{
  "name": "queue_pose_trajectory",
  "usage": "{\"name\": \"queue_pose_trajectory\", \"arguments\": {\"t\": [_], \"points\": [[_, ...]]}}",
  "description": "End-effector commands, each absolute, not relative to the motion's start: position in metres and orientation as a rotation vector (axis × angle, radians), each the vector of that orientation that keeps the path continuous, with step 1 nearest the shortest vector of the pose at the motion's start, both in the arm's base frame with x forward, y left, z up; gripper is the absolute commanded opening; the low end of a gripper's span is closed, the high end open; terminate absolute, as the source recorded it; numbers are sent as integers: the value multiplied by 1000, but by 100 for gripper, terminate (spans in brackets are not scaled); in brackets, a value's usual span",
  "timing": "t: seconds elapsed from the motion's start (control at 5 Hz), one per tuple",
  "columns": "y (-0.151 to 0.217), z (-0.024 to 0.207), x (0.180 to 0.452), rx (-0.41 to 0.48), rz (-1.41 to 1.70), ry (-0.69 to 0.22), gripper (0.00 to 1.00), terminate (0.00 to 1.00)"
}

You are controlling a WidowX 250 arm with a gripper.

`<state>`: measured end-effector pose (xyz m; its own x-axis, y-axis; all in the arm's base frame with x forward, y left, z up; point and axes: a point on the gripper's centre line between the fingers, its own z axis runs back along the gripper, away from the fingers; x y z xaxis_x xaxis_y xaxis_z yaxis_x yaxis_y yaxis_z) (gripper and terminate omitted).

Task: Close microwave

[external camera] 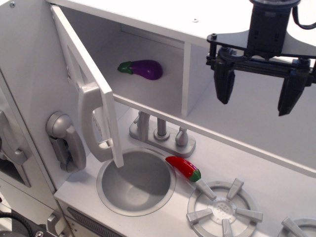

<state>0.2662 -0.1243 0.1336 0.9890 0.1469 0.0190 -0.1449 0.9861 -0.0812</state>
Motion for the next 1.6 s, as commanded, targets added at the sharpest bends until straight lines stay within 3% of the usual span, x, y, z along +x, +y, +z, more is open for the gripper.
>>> {"name": "queue_pose_trajectory", "arguments": {"t": [0.0, 0.4, 0.6, 1.2, 1.4], "points": [[-124, 134, 266, -80, 147, -25, 100, 0], [-103, 171, 260, -174, 199, -29, 100, 0], [-68, 183, 252, -187, 246, -26, 100, 0], [36, 190, 245, -161, 357, -138, 100, 0], [56, 184, 248, -136, 394, -135, 100, 0]]}}
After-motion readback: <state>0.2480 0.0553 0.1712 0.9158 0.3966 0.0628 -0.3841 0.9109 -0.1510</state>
